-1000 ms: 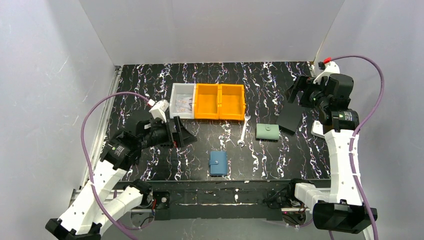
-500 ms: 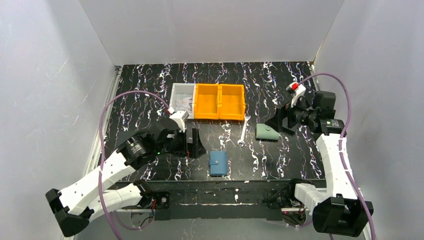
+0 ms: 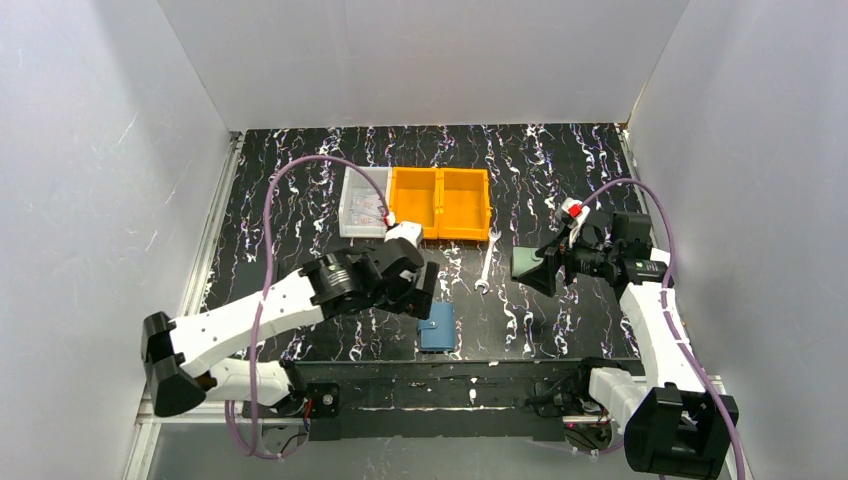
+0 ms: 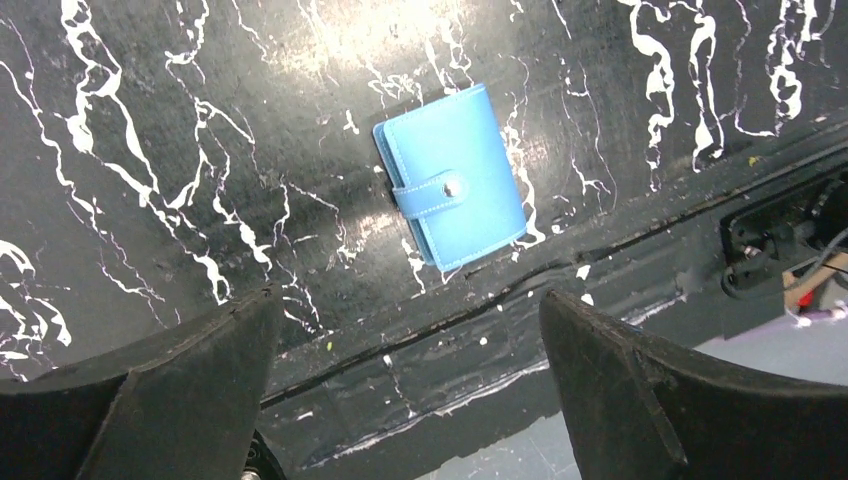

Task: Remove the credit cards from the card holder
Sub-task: Open the card holder at the center of the board.

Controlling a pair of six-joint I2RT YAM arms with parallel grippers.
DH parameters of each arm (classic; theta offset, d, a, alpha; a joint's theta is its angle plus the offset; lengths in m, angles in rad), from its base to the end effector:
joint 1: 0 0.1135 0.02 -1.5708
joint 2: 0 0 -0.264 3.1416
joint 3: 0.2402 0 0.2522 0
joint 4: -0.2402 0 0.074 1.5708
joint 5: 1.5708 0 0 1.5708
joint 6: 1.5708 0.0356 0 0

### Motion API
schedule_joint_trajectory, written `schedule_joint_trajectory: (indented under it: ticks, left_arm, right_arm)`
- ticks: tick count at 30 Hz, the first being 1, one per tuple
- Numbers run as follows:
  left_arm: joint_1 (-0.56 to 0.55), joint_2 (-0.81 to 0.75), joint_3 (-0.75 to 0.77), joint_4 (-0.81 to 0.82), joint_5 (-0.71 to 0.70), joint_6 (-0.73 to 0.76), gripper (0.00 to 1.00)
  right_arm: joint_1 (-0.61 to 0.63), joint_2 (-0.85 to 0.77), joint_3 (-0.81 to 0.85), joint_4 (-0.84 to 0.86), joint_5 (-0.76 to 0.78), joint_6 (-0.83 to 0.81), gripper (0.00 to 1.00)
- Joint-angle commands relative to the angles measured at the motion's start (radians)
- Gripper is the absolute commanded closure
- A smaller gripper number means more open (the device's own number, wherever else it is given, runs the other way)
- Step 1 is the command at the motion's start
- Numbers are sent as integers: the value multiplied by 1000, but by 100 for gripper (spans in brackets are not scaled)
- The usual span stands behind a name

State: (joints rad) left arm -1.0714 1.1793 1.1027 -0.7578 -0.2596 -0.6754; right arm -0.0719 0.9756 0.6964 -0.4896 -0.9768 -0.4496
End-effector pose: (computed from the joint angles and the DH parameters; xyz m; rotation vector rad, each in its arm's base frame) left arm 0.1234 -0.2071 0.3183 0.3580 2.4060 -0.5148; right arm 0.1931 0.0157 0.2570 -0.8242 1.8943 0.8143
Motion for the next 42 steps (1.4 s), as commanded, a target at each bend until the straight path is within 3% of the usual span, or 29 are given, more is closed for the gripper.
schedule_joint_trajectory:
  ticks: [1,8,15,28,42]
  left_arm:
    - [-31,122,94,-52,-133,-12,2]
    - [-112,329,206,-64,-152,-60,11]
    - [-194,485,270,-169,-222,-214,17]
    - [-209,614,298,-171,-267,-256,45]
    - [-209,668,290,-156,-263,-277,58]
  right_arm:
    - [-3,-26,9,46,-34,-53,0]
    - [-3,-34,3,42,15,-61,0]
    - [-3,-13,9,33,17,-63,0]
    - [-3,-22,8,28,24,-63,0]
    - [-3,-17,9,26,26,-63,0]
